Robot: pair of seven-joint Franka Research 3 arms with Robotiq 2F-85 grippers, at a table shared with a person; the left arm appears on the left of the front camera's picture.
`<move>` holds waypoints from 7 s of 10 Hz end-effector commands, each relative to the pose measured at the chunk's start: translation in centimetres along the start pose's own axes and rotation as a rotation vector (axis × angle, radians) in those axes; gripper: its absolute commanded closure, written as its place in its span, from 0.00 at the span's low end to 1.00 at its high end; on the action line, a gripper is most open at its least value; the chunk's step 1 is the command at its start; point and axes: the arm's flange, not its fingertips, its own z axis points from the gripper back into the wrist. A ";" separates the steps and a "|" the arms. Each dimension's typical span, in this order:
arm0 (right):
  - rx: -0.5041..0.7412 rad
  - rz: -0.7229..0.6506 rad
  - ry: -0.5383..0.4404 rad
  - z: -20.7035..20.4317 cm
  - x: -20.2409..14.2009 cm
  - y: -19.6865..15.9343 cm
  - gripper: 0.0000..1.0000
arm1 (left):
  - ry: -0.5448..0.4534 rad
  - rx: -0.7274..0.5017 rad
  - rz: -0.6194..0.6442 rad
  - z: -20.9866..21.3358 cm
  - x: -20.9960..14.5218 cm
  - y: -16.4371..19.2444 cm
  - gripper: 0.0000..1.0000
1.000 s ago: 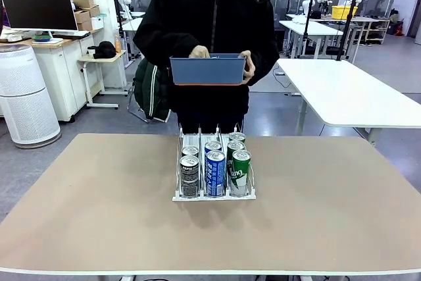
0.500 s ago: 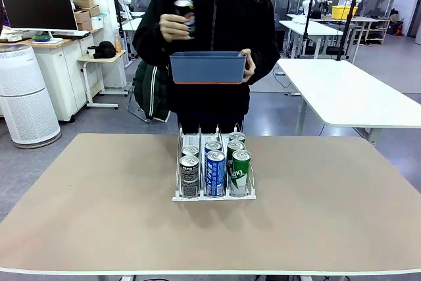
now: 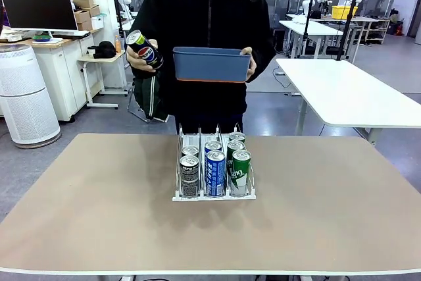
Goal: Fill the beverage cans into the dispenser.
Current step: Pick up the Pepsi coke handed by the human.
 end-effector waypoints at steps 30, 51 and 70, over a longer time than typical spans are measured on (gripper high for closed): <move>0.055 0.008 0.051 0.4 -0.7 0.9 0.00 | 0.133 0.143 -0.001 -5.8 0.7 4.1 0.00; 0.055 0.008 0.051 0.4 -0.7 0.9 0.00 | 0.142 0.038 0.020 -15.5 -0.2 8.2 0.00; 0.055 0.008 0.051 0.4 -0.7 0.9 0.00 | 0.174 -0.030 0.033 -21.4 -1.7 12.0 0.00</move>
